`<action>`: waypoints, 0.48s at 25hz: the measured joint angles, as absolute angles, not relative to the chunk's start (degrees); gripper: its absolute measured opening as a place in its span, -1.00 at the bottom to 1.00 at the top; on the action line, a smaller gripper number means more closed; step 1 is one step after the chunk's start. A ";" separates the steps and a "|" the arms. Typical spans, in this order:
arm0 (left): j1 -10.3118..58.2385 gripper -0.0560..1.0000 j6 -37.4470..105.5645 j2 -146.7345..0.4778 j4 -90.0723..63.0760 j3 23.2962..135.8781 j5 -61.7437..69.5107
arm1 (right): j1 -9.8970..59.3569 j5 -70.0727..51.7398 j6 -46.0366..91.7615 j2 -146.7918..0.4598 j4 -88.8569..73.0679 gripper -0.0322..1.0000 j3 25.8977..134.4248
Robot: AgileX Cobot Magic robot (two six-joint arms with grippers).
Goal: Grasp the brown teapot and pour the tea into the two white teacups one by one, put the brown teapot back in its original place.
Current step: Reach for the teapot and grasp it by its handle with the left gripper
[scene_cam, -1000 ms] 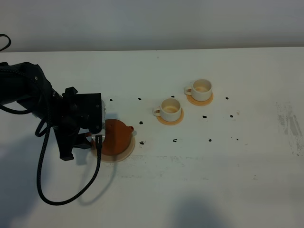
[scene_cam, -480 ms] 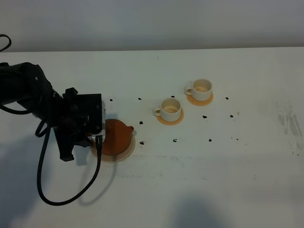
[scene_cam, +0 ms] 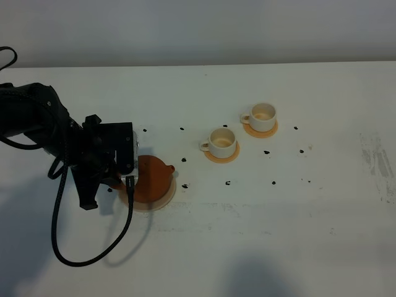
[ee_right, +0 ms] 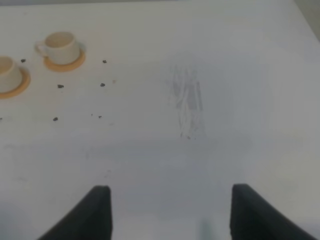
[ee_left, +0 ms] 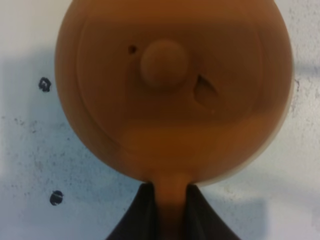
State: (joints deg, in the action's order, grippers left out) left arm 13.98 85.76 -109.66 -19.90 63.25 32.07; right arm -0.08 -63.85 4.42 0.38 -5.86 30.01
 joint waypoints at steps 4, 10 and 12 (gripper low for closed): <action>13.98 -0.75 84.56 -109.66 -19.90 63.25 32.02 | -0.08 -63.85 4.42 0.38 -5.86 0.03 30.01; 13.98 -0.75 84.52 -109.66 -20.15 63.25 32.02 | -0.08 -63.85 4.42 0.38 -5.86 0.03 30.01; 13.98 -0.75 84.52 -109.66 -20.18 63.25 32.02 | -0.08 -63.85 4.42 0.38 -5.86 0.03 30.01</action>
State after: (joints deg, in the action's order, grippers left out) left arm 13.98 84.52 -109.66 -20.18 63.25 32.02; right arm -0.08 -63.85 4.42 0.38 -5.86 30.01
